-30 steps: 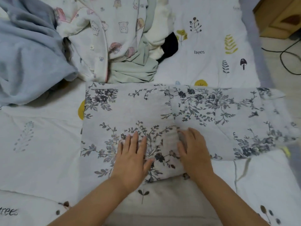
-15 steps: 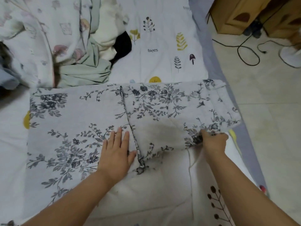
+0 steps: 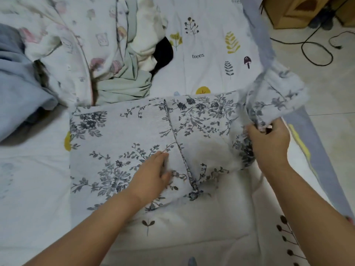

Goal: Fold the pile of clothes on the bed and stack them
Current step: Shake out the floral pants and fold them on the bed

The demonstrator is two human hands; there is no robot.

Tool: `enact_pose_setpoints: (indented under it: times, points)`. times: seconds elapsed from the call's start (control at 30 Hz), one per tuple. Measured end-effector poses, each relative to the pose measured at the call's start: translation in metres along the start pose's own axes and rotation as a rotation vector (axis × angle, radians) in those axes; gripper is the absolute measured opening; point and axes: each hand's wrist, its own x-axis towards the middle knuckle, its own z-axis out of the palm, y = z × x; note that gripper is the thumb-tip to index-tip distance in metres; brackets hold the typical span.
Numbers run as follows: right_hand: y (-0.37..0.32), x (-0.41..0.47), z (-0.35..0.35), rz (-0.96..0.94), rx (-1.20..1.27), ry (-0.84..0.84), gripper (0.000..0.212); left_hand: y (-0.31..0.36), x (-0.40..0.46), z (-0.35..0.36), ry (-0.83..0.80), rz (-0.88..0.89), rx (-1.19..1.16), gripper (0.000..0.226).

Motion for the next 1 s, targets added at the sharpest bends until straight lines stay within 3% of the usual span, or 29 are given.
enact_pose_setpoints:
  times: [0.1,0.23,0.33,0.4,0.5,0.57,0.7,0.77,0.87,0.93,1.0]
  points:
    - [-0.029,-0.031,0.017,-0.255,-0.094,-0.068,0.015,-0.011,-0.007,-0.028,0.107,-0.114,-0.275,0.043]
    - [-0.067,-0.084,0.047,-0.584,-0.147,-0.196,0.025,-0.030,-0.016,-0.066,0.146,-0.252,-0.927,0.026]
    - [-0.075,-0.121,0.077,-0.815,-0.280,-0.307,0.031,-0.046,-0.021,-0.095,0.191,-0.258,-1.427,0.042]
    - [-0.072,-0.144,0.097,-0.926,-0.339,-0.398,0.025,-0.060,-0.026,-0.110,0.158,-0.280,-1.631,0.064]
    - [-0.060,-0.172,0.118,-1.028,-0.467,-0.573,0.037,-0.085,-0.032,-0.110,0.080,-0.416,-1.582,0.082]
    - [-0.053,-0.181,0.124,-1.039,-0.538,-0.660,0.042,-0.097,-0.034,-0.105,0.103,-0.521,-1.476,0.072]
    - [-0.053,-0.183,0.125,-0.984,-0.560,-0.736,0.039,-0.100,-0.027,-0.099,0.164,-0.565,-1.161,0.038]
    - [-0.057,-0.183,0.122,-0.925,-0.560,-0.779,0.040,-0.098,-0.022,-0.097,0.332,-0.482,-1.005,0.026]
    - [-0.064,-0.181,0.115,-0.800,-0.424,-0.875,0.022,-0.095,-0.033,-0.098,0.540,-0.248,-0.839,0.032]
    - [-0.068,-0.175,0.108,-0.721,-0.368,-0.778,0.018,-0.108,-0.044,-0.093,0.583,-0.250,-0.766,0.032]
    - [-0.062,-0.163,0.104,-0.674,-0.395,-0.577,0.018,-0.128,-0.048,-0.085,0.509,-0.422,-0.704,0.030]
